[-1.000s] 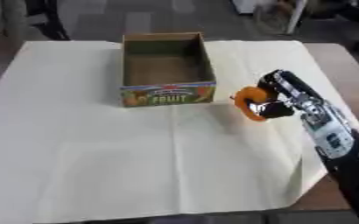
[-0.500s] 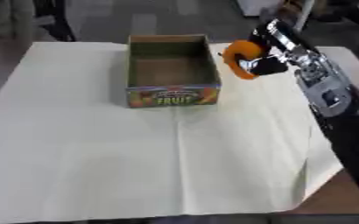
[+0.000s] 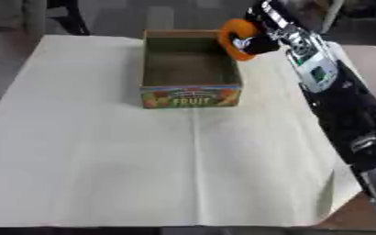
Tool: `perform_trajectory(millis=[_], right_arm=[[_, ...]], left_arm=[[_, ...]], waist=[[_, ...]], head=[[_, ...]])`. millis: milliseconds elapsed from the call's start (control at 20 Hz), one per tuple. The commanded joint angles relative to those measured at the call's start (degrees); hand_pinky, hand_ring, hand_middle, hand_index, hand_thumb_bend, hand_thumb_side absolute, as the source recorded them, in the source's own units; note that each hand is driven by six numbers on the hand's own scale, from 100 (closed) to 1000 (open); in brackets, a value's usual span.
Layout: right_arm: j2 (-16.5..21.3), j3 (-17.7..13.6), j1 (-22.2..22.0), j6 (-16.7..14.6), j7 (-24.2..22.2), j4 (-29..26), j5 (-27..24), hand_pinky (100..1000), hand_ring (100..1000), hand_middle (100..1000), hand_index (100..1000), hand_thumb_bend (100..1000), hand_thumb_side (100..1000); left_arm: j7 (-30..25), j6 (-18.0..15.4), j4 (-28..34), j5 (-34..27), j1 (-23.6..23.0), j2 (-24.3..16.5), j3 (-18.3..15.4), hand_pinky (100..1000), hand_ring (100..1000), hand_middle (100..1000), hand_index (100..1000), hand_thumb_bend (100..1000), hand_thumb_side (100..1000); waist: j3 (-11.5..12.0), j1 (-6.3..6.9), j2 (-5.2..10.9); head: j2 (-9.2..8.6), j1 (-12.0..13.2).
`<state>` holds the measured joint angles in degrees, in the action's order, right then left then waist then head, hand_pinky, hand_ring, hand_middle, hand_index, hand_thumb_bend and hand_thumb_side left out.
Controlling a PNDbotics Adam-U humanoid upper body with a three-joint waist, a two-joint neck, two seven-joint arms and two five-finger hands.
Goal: Pick up objects on the table and place them in the box.
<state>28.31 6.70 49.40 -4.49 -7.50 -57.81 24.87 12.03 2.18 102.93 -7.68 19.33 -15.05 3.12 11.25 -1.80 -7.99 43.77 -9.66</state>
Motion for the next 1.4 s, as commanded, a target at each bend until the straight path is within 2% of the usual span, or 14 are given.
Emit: perform_trajectory(millis=[50, 350, 600, 650, 800, 900, 950, 1050, 1100, 1150, 1250, 1400], right_arm=[[-0.7, -0.9, 3.1, -0.3, 1.2, 2.8, 2.4, 408, 421, 351, 454, 289, 134], [-4.1, -1.2, 6.1, -1.0, 2.5, 8.9, 8.5, 458, 463, 390, 499, 337, 140], [-6.0, -1.7, 7.1, -1.6, 3.8, 13.1, 14.2, 513, 528, 445, 556, 398, 146], [-6.0, -1.9, 7.1, -1.5, 4.4, 13.6, 15.2, 536, 576, 479, 595, 425, 150], [-6.2, -2.4, 7.0, -0.6, 6.7, 14.9, 18.0, 575, 653, 555, 679, 420, 156], [-6.2, -2.4, 6.9, -0.2, 7.8, 15.4, 19.6, 590, 676, 581, 703, 418, 155], [-6.2, -2.4, 6.8, -0.1, 7.9, 15.6, 20.1, 638, 737, 659, 756, 412, 140], [-6.1, -2.4, 6.7, -0.2, 7.2, 15.8, 20.7, 712, 797, 738, 802, 430, 255], [-6.0, -2.3, 6.6, -0.4, 6.5, 15.8, 20.9, 712, 797, 738, 802, 430, 255], [-5.8, -2.3, 6.5, -0.5, 5.8, 15.7, 20.9, 737, 812, 754, 815, 440, 298], [-5.5, -2.4, 6.3, -0.7, 4.6, 15.2, 20.9, 757, 825, 775, 828, 448, 327], [-4.6, -2.4, 5.8, -0.8, 3.7, 13.6, 20.1, 755, 823, 773, 829, 447, 323]], left_arm=[[-0.4, 0.0, 1.5, -0.2, 1.5, -0.3, 0.3, 609, 637, 589, 724, 627, 387], [-0.9, 0.2, 2.1, -0.4, 2.6, -0.3, 0.7, 609, 636, 589, 724, 629, 386], [-1.1, 0.3, 2.3, -0.4, 3.1, -0.2, 0.8, 610, 636, 589, 724, 629, 386], [-1.1, 0.3, 2.3, -0.4, 3.1, -0.2, 0.8, 610, 636, 589, 724, 629, 386], [-1.1, 0.3, 2.3, -0.5, 3.1, -0.3, 0.8, 610, 636, 589, 724, 630, 386], [-1.1, 0.4, 2.3, -0.5, 3.1, -0.3, 0.8, 610, 636, 589, 724, 630, 386], [-1.1, 0.3, 2.3, -0.5, 3.1, -0.3, 0.8, 611, 636, 589, 724, 631, 386], [-1.1, 0.3, 2.3, -0.4, 3.0, -0.3, 0.8, 611, 636, 589, 724, 631, 386], [-1.1, 0.3, 2.2, -0.4, 3.0, -0.3, 0.7, 611, 636, 589, 724, 631, 386], [-1.1, 0.3, 2.2, -0.4, 2.9, -0.3, 0.7, 611, 636, 589, 724, 632, 386], [-1.1, 0.3, 2.2, -0.4, 2.8, -0.3, 0.7, 611, 636, 589, 724, 631, 386], [-1.0, 0.3, 2.1, -0.4, 2.7, -0.3, 0.6, 611, 636, 589, 724, 631, 385]], waist=[[0.8, 0.12, 0.32], [3.8, -0.09, -0.56], [5.2, -0.14, -0.96], [5.3, -0.16, -0.97], [5.5, -0.19, -0.95], [5.4, -0.20, -0.90], [5.3, -0.20, -0.86], [5.0, -0.19, -0.75], [4.9, -0.18, -0.70], [4.8, -0.17, -0.66], [4.6, -0.14, -0.57], [4.1, -0.05, -0.37]], head=[[-0.34, -0.8], [-0.97, -1.9], [-1.21, -2.5], [-1.24, -2.5], [-1.25, -2.6], [-1.25, -2.5], [-1.24, -2.5], [-1.22, -2.5], [-1.22, -2.4], [-1.21, -2.4], [-1.17, -2.3], [-1.14, -2.0]])
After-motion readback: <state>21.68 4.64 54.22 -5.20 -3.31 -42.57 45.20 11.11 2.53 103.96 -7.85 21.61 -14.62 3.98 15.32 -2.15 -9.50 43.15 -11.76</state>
